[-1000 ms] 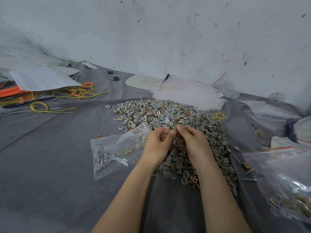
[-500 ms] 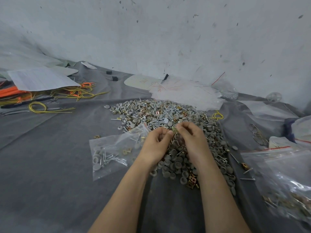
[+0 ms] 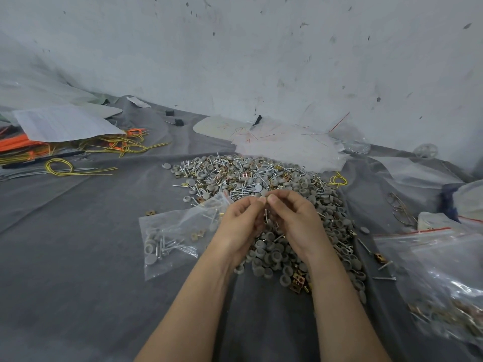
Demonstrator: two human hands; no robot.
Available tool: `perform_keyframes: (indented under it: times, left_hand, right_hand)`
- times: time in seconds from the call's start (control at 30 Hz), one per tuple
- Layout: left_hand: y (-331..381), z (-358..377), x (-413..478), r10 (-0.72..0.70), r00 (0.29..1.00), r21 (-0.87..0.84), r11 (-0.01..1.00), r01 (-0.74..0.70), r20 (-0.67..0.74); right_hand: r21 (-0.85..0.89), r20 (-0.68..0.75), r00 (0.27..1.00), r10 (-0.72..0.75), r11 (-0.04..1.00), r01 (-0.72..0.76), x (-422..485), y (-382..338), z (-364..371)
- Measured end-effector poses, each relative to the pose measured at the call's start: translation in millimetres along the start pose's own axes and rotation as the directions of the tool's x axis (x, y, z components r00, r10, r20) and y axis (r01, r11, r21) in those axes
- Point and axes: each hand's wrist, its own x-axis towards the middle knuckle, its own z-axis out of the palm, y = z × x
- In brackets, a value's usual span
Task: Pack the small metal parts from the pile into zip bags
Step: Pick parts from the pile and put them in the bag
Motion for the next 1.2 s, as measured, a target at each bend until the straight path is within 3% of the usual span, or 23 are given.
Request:
perform_keyframes:
  times: [0.3,0.57,0.63,0.77,0.93,1.1,1.2]
  left_hand:
    - [7.2,3.3,1.3,-0.113,0.994,-0.297,0.949,0.107,-0.003]
    - [7.3,1.9,5.3,-0.133,0.991,-0.356,0.927,0.121,-0.008]
    - [7.2,1.2,6.1,-0.132,0.991,-0.346,0.931,0.121,-0.007]
    - [8.2,-0.8,5.9,-0.146,0.989,-0.395,0.909,0.136,0.006]
    - [8.9,0.4,3.7,-0.167,0.986,-0.369,0.917,0.154,-0.003]
    - [7.0,0.5,5.3,-0.157,0.987,-0.319,0.938,0.136,-0.039]
    - [5.7,0.3,7.7,-0.136,0.990,-0.298,0.947,0.117,-0.045]
  right_hand:
    - [-0.204,-0.069,0.972,-0.227,0.957,0.209,-2.0,-2.1,8.8]
    - [-0.447,-0.096,0.909,-0.406,0.833,0.325,-4.1,-3.3,19.8]
    - [-0.439,-0.078,0.917,-0.392,0.839,0.322,-4.0,-3.8,20.2]
    - [-0.192,0.016,0.976,-0.215,0.958,0.214,-3.0,-7.7,13.7]
    - [-0.251,0.058,0.982,-0.179,0.950,0.188,-2.5,-7.3,9.4]
    - [-0.477,0.006,0.956,-0.295,0.839,0.262,-4.2,-6.2,12.6]
    - [-0.668,-0.007,0.875,-0.485,0.653,0.357,-6.5,-1.8,21.8]
